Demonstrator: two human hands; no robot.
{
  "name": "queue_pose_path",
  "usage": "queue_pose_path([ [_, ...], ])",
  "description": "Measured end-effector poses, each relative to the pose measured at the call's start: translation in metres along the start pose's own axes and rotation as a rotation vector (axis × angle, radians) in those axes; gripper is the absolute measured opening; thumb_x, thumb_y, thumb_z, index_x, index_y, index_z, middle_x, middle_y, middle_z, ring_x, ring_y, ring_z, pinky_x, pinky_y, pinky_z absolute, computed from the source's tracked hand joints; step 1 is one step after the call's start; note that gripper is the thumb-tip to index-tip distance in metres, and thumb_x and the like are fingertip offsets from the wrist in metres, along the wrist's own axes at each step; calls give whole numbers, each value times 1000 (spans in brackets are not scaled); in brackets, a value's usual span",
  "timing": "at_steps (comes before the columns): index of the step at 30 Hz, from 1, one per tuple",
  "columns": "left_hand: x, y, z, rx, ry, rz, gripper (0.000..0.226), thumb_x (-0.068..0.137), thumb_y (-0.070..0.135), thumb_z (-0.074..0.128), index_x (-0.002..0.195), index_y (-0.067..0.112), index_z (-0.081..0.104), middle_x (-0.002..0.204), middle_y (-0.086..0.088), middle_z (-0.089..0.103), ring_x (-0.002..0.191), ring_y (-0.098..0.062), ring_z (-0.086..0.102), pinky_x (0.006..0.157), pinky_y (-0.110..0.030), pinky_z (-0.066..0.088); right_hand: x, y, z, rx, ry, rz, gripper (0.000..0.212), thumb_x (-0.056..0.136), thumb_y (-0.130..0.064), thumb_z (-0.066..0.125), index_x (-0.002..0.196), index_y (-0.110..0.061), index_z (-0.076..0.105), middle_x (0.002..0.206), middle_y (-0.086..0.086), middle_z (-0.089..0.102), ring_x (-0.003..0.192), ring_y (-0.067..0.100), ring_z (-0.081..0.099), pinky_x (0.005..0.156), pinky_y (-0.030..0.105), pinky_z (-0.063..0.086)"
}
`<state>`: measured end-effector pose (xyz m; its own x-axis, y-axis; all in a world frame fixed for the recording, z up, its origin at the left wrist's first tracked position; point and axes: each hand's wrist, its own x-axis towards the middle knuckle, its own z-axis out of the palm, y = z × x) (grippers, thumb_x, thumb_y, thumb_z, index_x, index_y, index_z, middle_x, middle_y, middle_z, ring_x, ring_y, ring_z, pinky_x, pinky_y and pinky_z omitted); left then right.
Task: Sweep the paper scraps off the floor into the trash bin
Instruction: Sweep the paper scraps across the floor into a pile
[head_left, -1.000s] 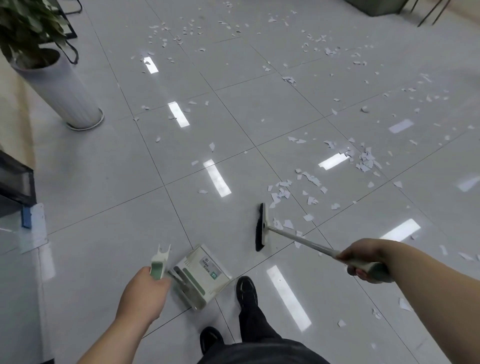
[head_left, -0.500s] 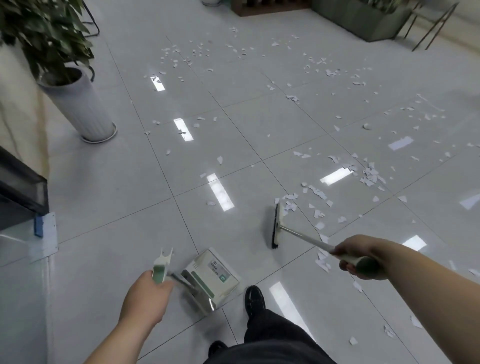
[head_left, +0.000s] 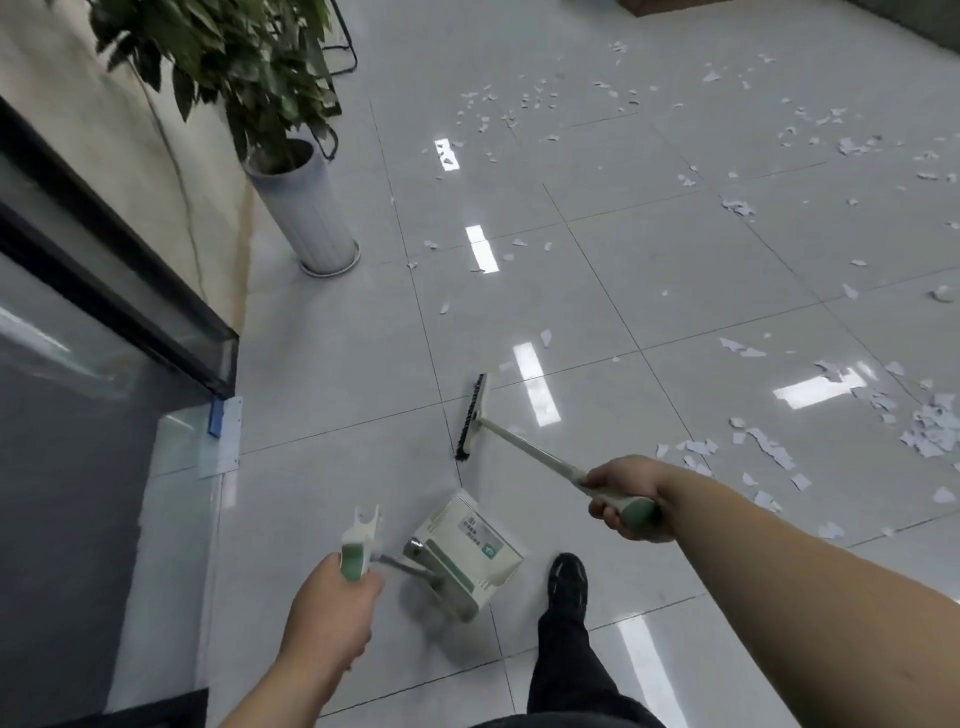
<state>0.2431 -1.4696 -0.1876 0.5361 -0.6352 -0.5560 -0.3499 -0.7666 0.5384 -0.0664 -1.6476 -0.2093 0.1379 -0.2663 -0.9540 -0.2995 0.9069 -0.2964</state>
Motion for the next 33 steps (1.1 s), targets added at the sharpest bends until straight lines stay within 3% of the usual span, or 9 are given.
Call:
queue_pose_path([
  [3, 20, 30, 17, 36, 8, -22, 10, 89, 16, 54, 90, 6, 54, 57, -5, 48, 41, -22, 44, 43, -26, 36, 22, -31, -25, -14, -30, 59, 19, 98, -26, 60, 109, -11, 53, 68, 6, 54, 38, 11, 44, 36, 18, 40],
  [8, 54, 97, 52, 103, -3, -30, 7, 86, 17, 52, 82, 11, 53, 54, -4, 52, 41, -24, 48, 47, -28, 41, 27, -44, -106, 43, -11, 170, 22, 96, -27, 64, 111, -12, 55, 66, 6, 56, 38, 11, 45, 35, 17, 41],
  [18, 103, 209, 132, 312, -143, 134, 11, 84, 21, 49, 74, 19, 49, 58, -4, 55, 49, -26, 51, 52, -31, 41, -22, 1, -277, 202, 246, 252, 30, 95, -26, 66, 119, -10, 57, 68, 9, 59, 45, 14, 43, 40, 19, 40],
  [21, 110, 233, 153, 354, -181, 183, 9, 86, 23, 50, 79, 20, 54, 61, -5, 58, 51, -26, 54, 53, -30, 42, -47, 15, -314, 260, 326, 261, 27, 98, -22, 62, 119, -5, 56, 66, 11, 57, 42, 15, 42, 37, 19, 39],
  [27, 124, 271, 167, 382, -201, 274, 4, 86, 24, 52, 86, 25, 57, 65, -5, 62, 53, -26, 57, 54, -31, 46, -77, 10, -335, 335, 408, 228, 24, 99, -19, 61, 117, -4, 54, 63, 12, 56, 39, 15, 43, 38, 18, 40],
  [33, 144, 293, 161, 358, -204, 289, 9, 82, 26, 50, 86, 25, 58, 65, -4, 59, 55, -28, 55, 55, -32, 45, -72, -26, -297, 367, 376, 137, 21, 98, -20, 61, 113, -6, 55, 64, 12, 56, 40, 15, 42, 38, 17, 38],
])
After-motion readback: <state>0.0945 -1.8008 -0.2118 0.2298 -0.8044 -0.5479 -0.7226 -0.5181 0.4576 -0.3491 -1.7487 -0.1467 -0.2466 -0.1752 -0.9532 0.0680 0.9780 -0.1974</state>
